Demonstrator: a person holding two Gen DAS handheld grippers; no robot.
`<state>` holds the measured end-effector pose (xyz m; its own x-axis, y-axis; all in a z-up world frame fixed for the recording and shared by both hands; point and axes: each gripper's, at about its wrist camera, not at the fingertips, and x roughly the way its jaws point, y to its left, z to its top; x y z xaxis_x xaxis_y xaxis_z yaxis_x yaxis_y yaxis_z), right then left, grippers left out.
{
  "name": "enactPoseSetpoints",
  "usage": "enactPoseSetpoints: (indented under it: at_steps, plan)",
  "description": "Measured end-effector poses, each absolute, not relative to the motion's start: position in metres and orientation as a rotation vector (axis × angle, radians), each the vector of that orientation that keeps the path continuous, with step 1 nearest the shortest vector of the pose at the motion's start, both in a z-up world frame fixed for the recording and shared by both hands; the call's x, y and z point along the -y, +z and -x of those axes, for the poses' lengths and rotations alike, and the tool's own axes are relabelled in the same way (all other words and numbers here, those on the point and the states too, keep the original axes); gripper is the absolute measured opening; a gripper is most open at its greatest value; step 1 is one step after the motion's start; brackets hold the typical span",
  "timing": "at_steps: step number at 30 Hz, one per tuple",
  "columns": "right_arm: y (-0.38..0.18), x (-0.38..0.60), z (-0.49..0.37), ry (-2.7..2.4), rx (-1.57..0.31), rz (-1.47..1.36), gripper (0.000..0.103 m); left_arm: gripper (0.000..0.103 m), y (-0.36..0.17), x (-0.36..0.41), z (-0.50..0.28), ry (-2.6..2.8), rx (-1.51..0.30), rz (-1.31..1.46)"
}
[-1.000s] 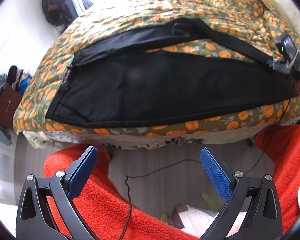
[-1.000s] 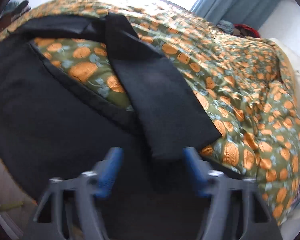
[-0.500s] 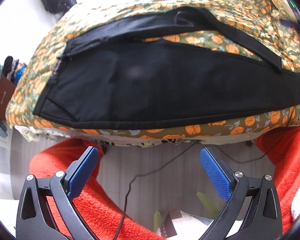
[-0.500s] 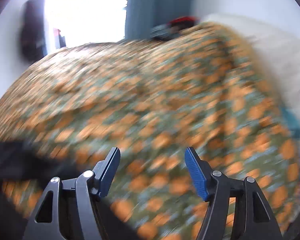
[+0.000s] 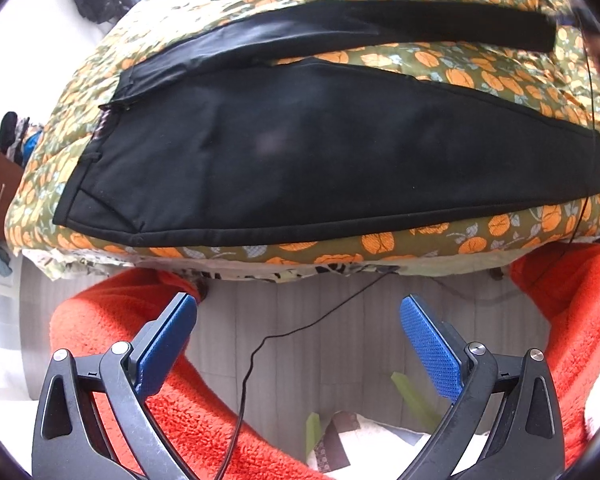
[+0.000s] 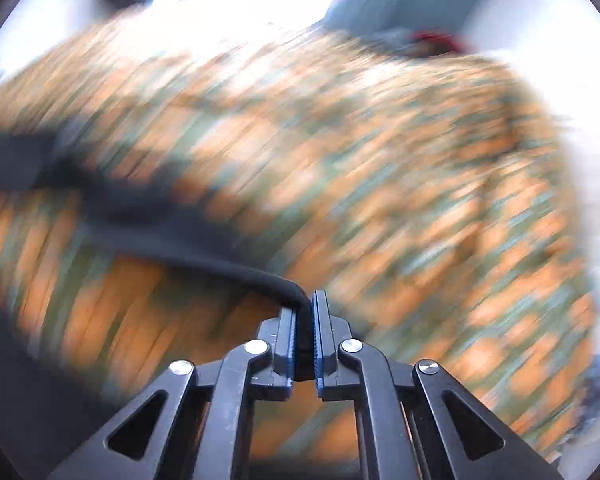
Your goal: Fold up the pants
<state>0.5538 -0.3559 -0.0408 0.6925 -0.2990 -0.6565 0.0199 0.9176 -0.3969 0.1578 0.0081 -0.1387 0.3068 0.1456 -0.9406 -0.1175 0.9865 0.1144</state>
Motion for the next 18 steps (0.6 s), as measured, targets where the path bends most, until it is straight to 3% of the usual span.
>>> enactPoseSetpoints:
  at_steps: [1, 2, 5, 9, 11, 14, 18]
  plan:
    - [-0.02, 0.373, -0.574, -0.289, -0.791, 0.318, 0.065, 0.102, -0.136, -0.008, -0.158, 0.179, -1.238, -0.027]
    - [0.001, 0.392, -0.588, -0.399, -0.768, 0.272, 0.073, 0.102, -0.133, -0.008, -0.157, 0.183, -1.226, -0.027]
    - [0.021, 0.413, -0.588, -0.428, -0.687, 0.201, 0.073, 0.102, -0.132, -0.012, -0.156, 0.194, -1.206, -0.02]
    - [-0.038, 0.433, -0.57, -0.193, -0.799, -0.054, 0.073, 0.102, -0.156, -0.018, -0.162, 0.19, -1.277, 0.022]
    - [-0.074, 0.447, -0.571, -0.114, -0.855, -0.221, 0.059, 0.102, -0.164, -0.016, -0.164, 0.177, -1.305, 0.031]
    - [-0.12, 0.463, -0.579, -0.03, -0.894, -0.48, 0.052, 0.102, -0.17, -0.011, -0.167, 0.167, -1.318, 0.008]
    - [-0.141, 0.462, -0.602, 0.022, -0.825, -0.641, 0.051, 0.102, -0.18, -0.013, -0.177, 0.189, -1.342, 0.014]
